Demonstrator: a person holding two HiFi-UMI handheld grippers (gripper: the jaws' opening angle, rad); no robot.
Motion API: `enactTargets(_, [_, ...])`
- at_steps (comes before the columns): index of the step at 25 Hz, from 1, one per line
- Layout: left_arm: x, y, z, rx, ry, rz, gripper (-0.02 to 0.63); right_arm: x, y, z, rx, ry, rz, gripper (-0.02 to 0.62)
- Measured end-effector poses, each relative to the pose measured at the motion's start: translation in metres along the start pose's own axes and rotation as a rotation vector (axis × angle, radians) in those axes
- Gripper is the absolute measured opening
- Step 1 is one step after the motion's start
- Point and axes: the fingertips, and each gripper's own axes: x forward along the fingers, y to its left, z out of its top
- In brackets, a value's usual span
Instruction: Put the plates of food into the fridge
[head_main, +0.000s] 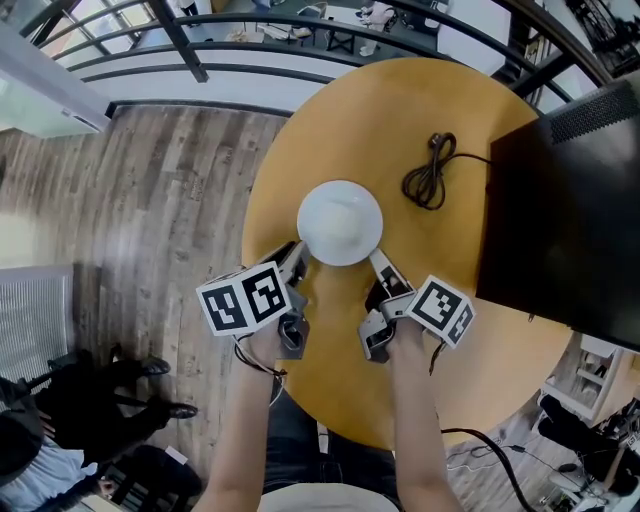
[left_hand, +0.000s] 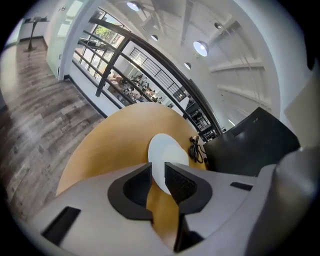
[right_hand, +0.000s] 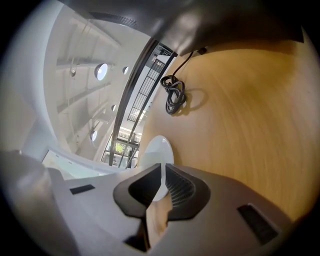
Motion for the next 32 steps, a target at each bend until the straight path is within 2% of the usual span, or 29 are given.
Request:
enactTargets(3, [0.003,0.001,0.0,-0.051,0.003,-0.029,0.08,0.001,-0.002,0.0,0.041,-0.007,0.009,0.018])
enactTargets(6, [0.005,0.004,0.001,-0.081,0.002,-0.038,0.086,0.003,-0.003,-0.001,0.072,-0.002,0.016,0.067])
enactTargets(16, [0.011,0.019,0.009,-0.165,0.013,-0.057,0.095,0.007,-0.01,0.002,0.116,0.011,0.016,0.067])
enactTargets(25, [0.017,0.013,0.007,-0.193,0.059,-0.115,0.101,0.01,-0.011,-0.001,0.133,0.047,0.027,0.067])
enactTargets(32, [0.023,0.006,0.002,-0.17,0.105,-0.13,0.1,0.013,-0.012,-0.004,0.138,0.098,0.03,0.067])
